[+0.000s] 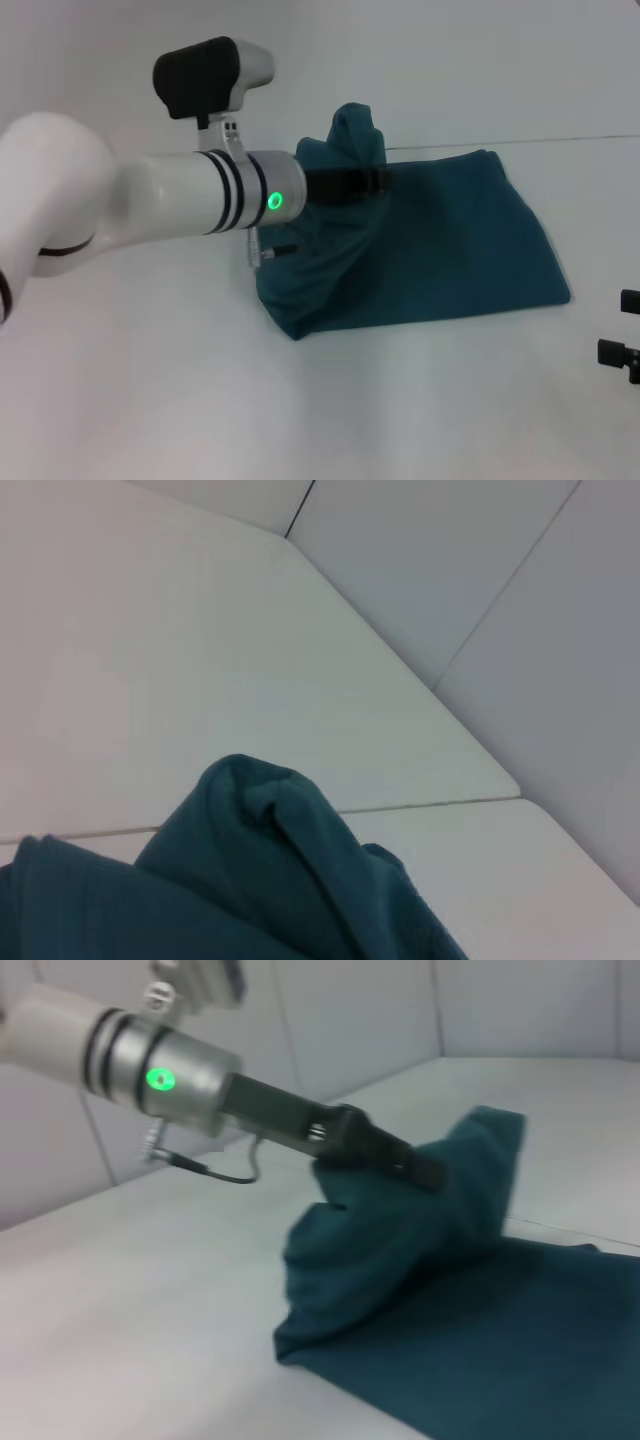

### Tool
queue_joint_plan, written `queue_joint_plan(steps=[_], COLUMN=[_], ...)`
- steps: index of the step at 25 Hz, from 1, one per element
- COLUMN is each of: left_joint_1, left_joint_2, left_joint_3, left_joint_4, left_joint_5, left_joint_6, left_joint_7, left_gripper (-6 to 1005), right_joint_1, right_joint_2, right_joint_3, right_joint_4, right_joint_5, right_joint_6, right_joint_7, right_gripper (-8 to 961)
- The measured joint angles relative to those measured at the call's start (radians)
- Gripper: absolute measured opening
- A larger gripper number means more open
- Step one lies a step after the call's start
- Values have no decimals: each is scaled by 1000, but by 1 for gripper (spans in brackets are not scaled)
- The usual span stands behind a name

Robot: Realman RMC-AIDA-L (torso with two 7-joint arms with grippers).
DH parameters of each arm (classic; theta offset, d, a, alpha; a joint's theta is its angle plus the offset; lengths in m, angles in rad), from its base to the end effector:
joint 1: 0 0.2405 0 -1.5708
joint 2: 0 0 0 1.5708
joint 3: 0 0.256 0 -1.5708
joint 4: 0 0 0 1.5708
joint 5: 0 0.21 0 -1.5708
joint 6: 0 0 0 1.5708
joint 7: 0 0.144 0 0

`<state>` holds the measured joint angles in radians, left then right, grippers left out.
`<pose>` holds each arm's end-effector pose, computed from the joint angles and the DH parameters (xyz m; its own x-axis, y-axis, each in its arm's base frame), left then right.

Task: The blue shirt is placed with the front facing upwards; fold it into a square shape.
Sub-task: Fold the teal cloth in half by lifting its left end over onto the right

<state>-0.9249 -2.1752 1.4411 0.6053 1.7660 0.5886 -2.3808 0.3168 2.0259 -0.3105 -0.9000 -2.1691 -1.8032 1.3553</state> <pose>-0.1000 0.4377 -0.1095 0.5162 0.6685 0.5354 0.8415 -0.5123 -0.1717 0.3430 0.2572 0.0972 0.7771 -0.3703 -0.5090 -0.5757 -0.7451 -0.3368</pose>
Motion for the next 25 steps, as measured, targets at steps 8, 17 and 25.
queue_joint_plan(steps=[8,17,25], left_joint_1=[-74,-108,-133], left_joint_2=[0,0,0], left_joint_3=[94,203,265], left_joint_4=[-59,-61,-66], left_joint_5=[-94,-218,-308], left_joint_6=[-84,-149,-198], left_joint_7=[0,0,0], left_gripper=[63,62,62], right_joint_1=[-18,-39,-35], right_joint_2=[-6,-11,-10], right_joint_3=[-4,3,-3], right_joint_4=[-4,-8,-8], right_joint_5=[-10,-24,-25], right_joint_6=[-55,-53,-51], right_joint_7=[-27,-29,-28], right_gripper=[895,895,895])
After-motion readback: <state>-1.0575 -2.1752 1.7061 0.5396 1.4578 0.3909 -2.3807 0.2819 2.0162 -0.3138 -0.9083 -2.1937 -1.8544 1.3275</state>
